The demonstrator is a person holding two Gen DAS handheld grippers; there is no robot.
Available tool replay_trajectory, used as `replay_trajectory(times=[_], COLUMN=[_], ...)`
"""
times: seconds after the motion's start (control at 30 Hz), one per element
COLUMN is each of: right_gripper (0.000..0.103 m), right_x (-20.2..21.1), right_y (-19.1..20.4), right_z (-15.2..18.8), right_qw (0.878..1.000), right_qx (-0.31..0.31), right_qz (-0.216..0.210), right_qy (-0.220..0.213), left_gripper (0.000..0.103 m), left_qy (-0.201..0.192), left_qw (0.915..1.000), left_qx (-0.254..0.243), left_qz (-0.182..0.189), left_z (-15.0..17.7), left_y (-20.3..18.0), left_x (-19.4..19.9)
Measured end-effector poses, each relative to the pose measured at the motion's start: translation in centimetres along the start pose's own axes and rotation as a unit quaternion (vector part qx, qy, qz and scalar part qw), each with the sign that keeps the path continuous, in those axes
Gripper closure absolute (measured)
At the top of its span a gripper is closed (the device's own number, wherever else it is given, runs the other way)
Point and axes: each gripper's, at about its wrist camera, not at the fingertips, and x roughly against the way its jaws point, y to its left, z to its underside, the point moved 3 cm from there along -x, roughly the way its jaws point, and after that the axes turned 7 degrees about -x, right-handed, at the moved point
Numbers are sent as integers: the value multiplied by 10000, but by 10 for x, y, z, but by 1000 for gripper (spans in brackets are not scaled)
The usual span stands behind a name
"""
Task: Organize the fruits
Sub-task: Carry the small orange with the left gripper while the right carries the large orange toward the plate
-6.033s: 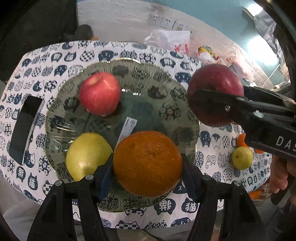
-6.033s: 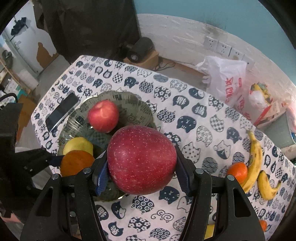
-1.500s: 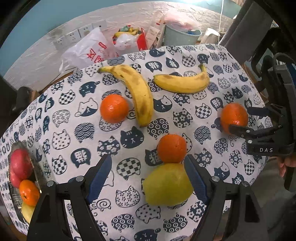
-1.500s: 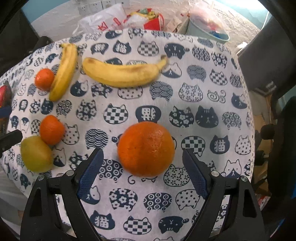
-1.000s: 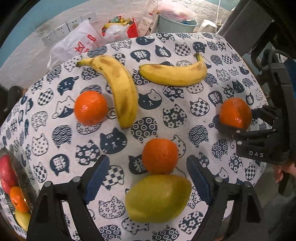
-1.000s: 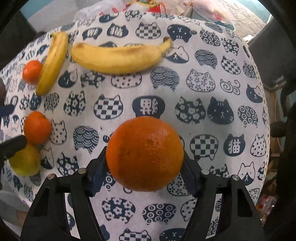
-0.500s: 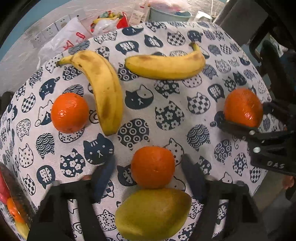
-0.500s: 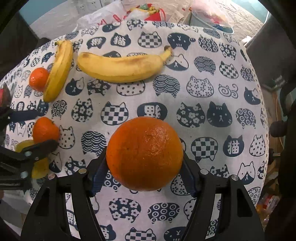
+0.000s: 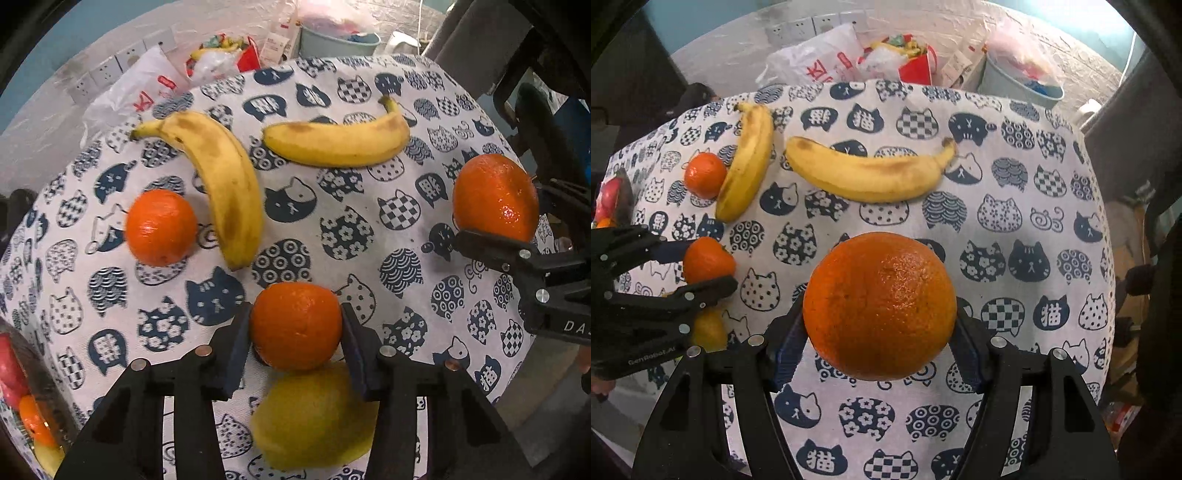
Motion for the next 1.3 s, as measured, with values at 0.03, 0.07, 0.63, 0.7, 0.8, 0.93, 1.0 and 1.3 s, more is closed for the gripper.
replay_trajectory(times=[0.03,0.07,0.63,0.7,0.8,0.93,1.0,1.3], right_gripper=[33,33,34,34,34,34,34,34], right_x=[3,7,51,56,65,75,79,94], right_y=[2,5,52,60,73,89,99,140], right_z=[0,-2,-15,-16,-18,-21,-22,-28], right_qw=[10000,10000,9960,9951,9934,9911,9899,9848], right_qx=[3,19,454,512,604,733,795,1047], right_qz=[-17,-36,-344,-387,-464,-561,-604,-812], right_qy=[-28,-74,-690,-756,-856,-961,-1009,-1128], left_gripper=[56,56,56,57,57,57,57,57], left_qy=[-33,-75,-719,-788,-904,-1016,-1068,-1244], left_qw=[10000,10000,9967,9959,9942,9924,9914,9869], left_qx=[24,39,217,219,272,435,501,695], left_qz=[-11,-34,-298,-393,-520,-547,-565,-751], left_z=[2,3,24,29,37,45,49,71], left_y=[0,2,22,27,37,50,56,77], left_x=[4,8,79,88,102,117,124,148])
